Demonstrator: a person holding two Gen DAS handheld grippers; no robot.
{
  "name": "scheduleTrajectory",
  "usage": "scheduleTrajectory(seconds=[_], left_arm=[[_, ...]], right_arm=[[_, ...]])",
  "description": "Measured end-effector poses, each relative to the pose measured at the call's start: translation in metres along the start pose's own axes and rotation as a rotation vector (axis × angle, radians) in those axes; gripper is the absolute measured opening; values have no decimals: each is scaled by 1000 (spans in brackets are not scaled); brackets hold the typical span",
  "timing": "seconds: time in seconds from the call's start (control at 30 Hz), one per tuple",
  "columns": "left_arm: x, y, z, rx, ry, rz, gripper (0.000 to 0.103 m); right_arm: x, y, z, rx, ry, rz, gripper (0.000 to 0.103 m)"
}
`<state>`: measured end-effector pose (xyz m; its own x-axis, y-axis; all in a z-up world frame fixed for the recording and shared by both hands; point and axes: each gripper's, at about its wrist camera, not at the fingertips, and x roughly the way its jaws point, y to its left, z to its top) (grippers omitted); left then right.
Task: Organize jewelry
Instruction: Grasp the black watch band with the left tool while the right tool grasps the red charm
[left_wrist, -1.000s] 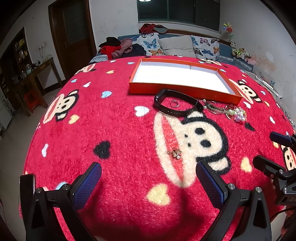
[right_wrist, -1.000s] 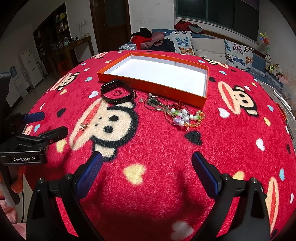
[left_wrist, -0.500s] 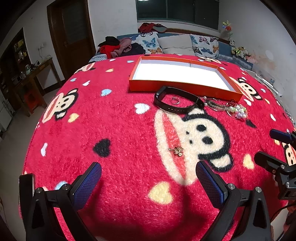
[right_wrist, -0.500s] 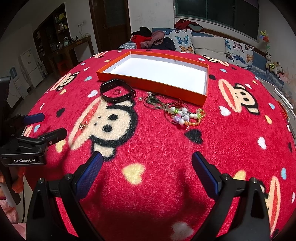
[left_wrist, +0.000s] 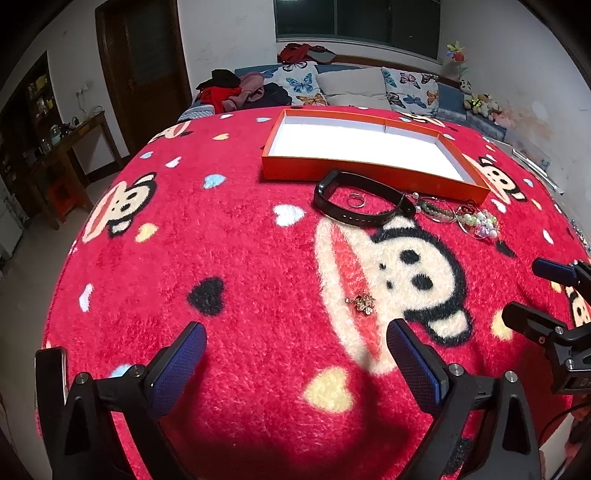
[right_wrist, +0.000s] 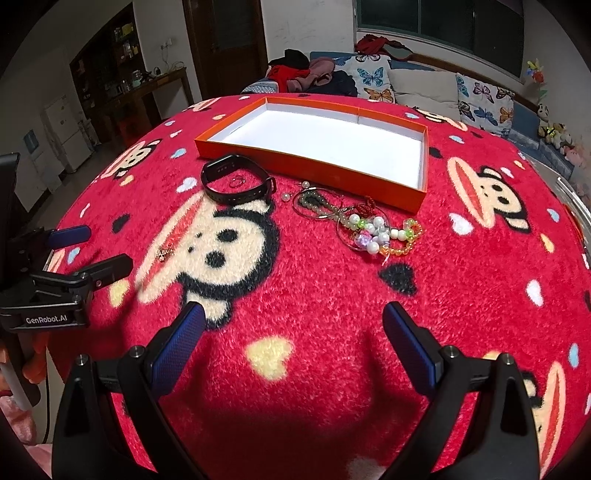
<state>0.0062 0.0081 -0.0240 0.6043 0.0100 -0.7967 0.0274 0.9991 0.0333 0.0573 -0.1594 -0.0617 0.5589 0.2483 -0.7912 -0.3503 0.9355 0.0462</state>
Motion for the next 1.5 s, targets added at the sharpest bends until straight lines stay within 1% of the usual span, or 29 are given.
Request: scheduleTrajectory(seconds=[0.03,0.27,0.53,0.63,0.77,0.87,1.07,1.13,1.2,1.5], left_arm=[[1,-1,0,1,2,-2,102],[9,-4,2,6,17,-13,101],[21,-11,15,39,25,-31,101],[27,-15,27,69,25,-50,102],[38,-22,51,119,13,-90,103],[52,-25,72,156,13,-102,103],[88,-29,104,204,64,-140,103],[97,-34,109,234,68,-150,103],[107,-39,115,269,73,-133,103],[126,-56,122,318,75,-156,103]], right_arm=[[1,0,0,0,3,1,97],[4,-8,2,16,5,-3,97],[6,-25,3,58,14,-9,97],[9,-29,5,58,19,-12,97],[13,-36,7,62,24,-14,97],[17,-42,10,74,34,-13,97],[24,-54,15,90,45,-18,97],[27,-59,17,97,51,-19,97],[31,-63,19,104,59,-14,97],[36,-77,29,88,55,-32,94]])
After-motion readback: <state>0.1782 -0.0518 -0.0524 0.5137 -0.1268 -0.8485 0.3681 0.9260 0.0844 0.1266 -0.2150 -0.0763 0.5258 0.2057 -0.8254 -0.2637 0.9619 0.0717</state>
